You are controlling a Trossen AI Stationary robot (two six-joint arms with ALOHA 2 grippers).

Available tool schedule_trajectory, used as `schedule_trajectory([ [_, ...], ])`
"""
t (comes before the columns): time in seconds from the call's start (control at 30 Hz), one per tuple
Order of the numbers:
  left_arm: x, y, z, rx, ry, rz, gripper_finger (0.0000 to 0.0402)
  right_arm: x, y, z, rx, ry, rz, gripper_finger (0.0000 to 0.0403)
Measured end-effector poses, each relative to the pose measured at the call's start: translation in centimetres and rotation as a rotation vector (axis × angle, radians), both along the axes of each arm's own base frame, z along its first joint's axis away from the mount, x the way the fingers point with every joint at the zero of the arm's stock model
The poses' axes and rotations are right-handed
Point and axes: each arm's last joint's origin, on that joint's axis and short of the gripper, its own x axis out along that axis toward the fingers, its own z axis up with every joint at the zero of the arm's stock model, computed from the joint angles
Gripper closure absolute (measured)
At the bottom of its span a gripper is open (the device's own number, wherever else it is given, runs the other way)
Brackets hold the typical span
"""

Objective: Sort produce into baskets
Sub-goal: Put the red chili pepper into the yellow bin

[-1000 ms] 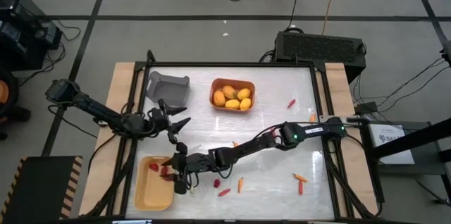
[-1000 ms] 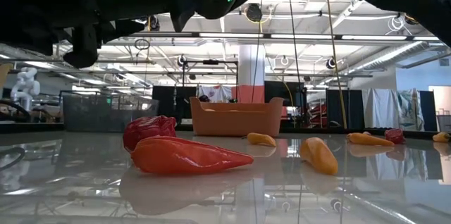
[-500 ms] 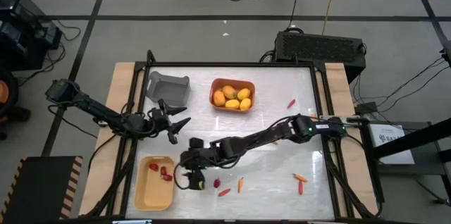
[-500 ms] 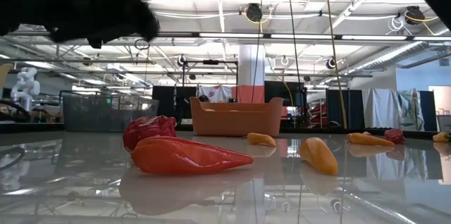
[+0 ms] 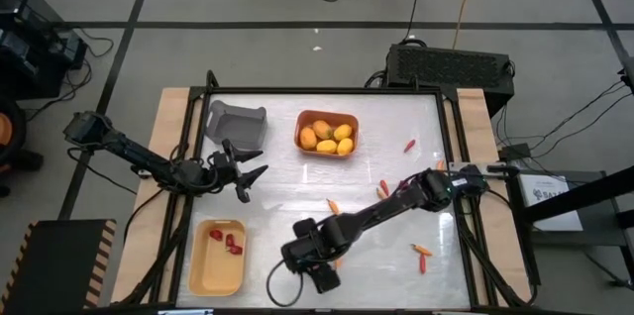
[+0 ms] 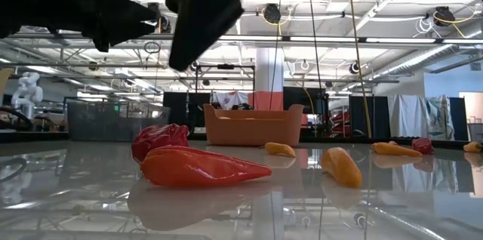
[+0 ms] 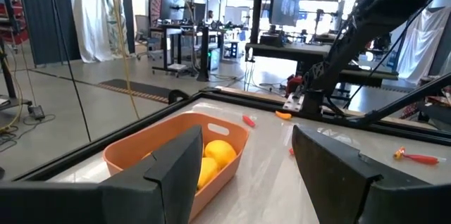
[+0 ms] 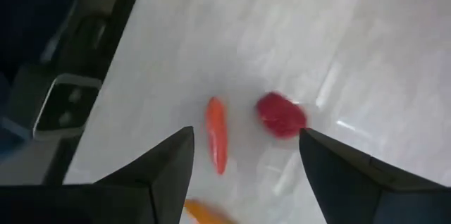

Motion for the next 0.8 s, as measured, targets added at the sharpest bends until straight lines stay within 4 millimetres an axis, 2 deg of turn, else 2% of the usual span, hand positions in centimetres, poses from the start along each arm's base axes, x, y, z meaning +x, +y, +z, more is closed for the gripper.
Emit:
schedule_trajectory([
  [0.23, 0.0, 0.0, 0.0, -0.001, 0.0, 0.0, 0.0173, -0.1, 0.7, 0.1, -0.116, -0.118, 0.348, 0.0156],
  [0.47, 0.0, 0.0, 0.0, 0.0, 0.0, 0.0, 0.0173, 0.4, 0.9, 0.2, -0.169, -0.222, 0.51, 0.0156],
  [0.63, 0.0, 0.0, 0.0, 0.001, 0.001, 0.0, 0.0173, 1.0, 0.6, -0.4, -0.229, -0.247, 0.512, 0.0156],
  [0.8, 0.0, 0.0, 0.0, 0.001, 0.001, 0.0, 0.0173, 1.7, 0.3, -3.2, -0.231, -0.186, 0.473, 0.0156],
])
